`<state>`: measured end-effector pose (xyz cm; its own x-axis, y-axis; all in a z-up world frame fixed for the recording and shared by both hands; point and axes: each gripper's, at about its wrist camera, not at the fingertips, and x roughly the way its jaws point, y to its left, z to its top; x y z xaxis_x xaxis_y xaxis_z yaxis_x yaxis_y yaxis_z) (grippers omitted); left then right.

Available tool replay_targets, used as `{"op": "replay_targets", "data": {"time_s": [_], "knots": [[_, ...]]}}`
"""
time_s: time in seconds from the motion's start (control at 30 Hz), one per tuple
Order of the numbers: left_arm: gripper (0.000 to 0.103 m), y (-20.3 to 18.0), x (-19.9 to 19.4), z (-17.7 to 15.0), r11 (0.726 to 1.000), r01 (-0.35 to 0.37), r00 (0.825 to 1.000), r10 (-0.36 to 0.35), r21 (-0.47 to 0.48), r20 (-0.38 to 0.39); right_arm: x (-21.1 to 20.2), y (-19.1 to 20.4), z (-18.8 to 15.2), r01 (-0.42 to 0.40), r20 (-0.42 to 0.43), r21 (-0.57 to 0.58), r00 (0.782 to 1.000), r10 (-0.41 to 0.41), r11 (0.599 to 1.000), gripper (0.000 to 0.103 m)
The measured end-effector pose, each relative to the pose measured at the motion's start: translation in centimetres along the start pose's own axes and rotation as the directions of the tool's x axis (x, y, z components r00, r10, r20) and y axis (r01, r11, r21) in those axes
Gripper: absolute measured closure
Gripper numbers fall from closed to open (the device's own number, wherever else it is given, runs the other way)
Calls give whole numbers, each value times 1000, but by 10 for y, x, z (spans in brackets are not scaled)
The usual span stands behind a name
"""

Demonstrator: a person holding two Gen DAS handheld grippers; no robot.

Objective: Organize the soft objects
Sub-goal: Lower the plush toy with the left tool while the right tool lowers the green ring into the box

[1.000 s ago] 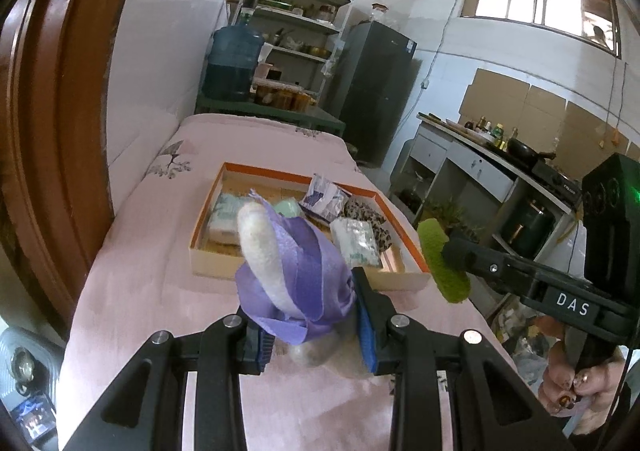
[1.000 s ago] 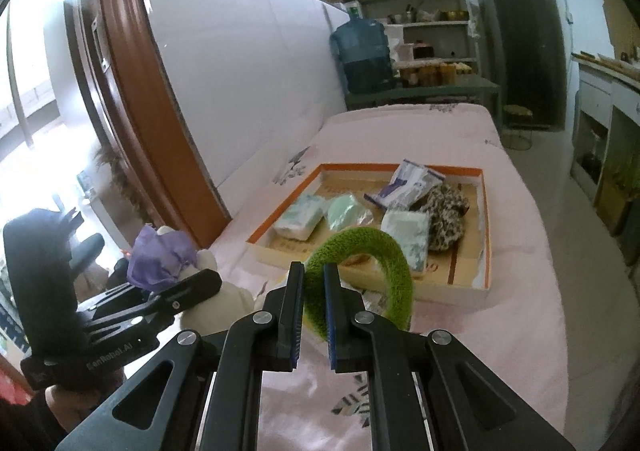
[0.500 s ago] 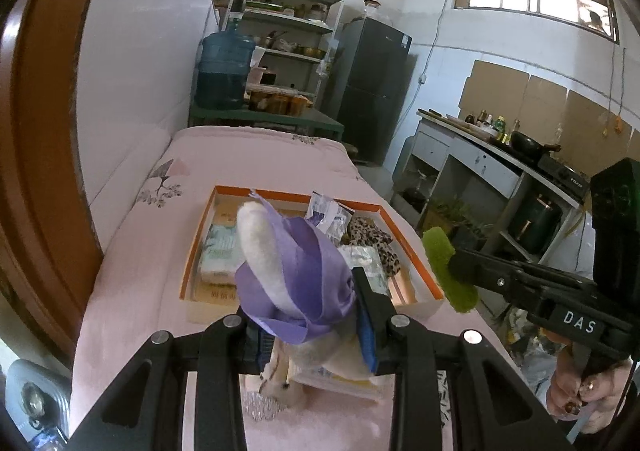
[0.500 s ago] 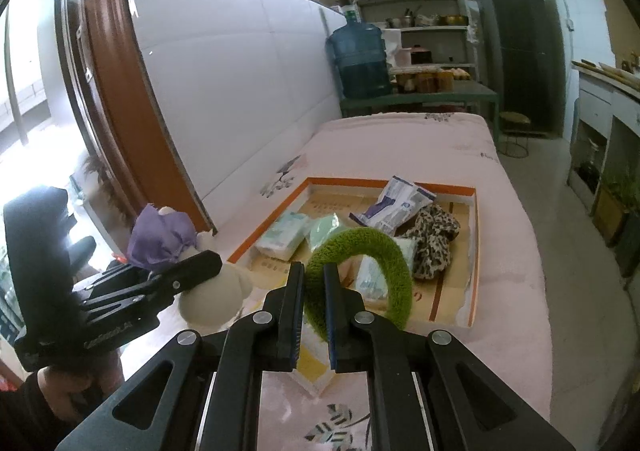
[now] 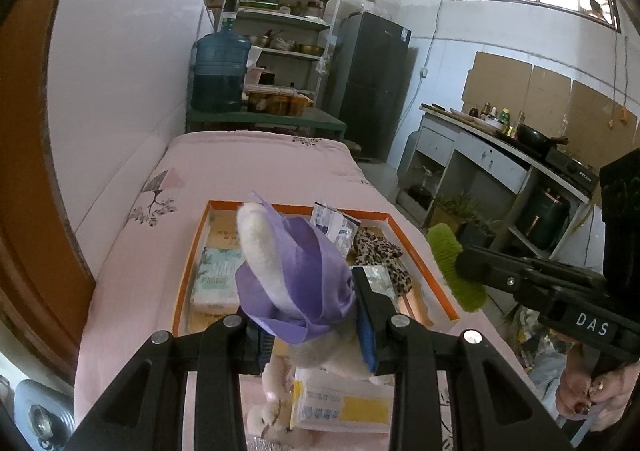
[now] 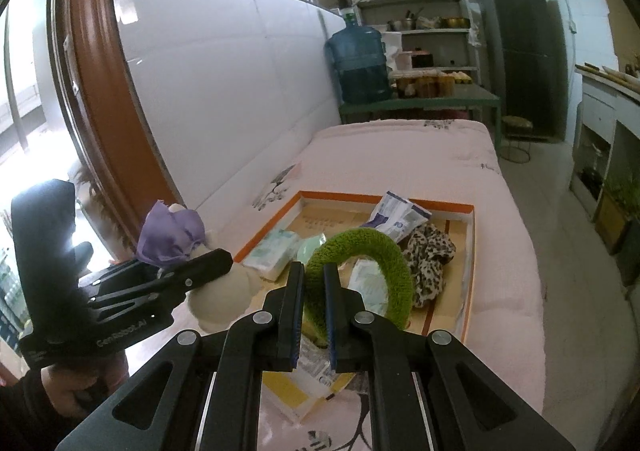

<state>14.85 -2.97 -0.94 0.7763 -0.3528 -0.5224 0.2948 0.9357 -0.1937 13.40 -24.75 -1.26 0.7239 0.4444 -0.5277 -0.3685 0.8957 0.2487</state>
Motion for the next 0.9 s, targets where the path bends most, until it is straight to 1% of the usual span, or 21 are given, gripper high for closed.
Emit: {"op": "replay_targets", "data": {"time_s": [0.53,0.9], "knots": [[69,9,36,33,1000,-2,1000,3,29,-29,24,-13,21,3,-13,-14,1000,-3,1000,93],[69,25,75,55,999,41,996,-43,-33,-78,46,-20,36,6,-15,-20,1000,-6,1000,93]]}}
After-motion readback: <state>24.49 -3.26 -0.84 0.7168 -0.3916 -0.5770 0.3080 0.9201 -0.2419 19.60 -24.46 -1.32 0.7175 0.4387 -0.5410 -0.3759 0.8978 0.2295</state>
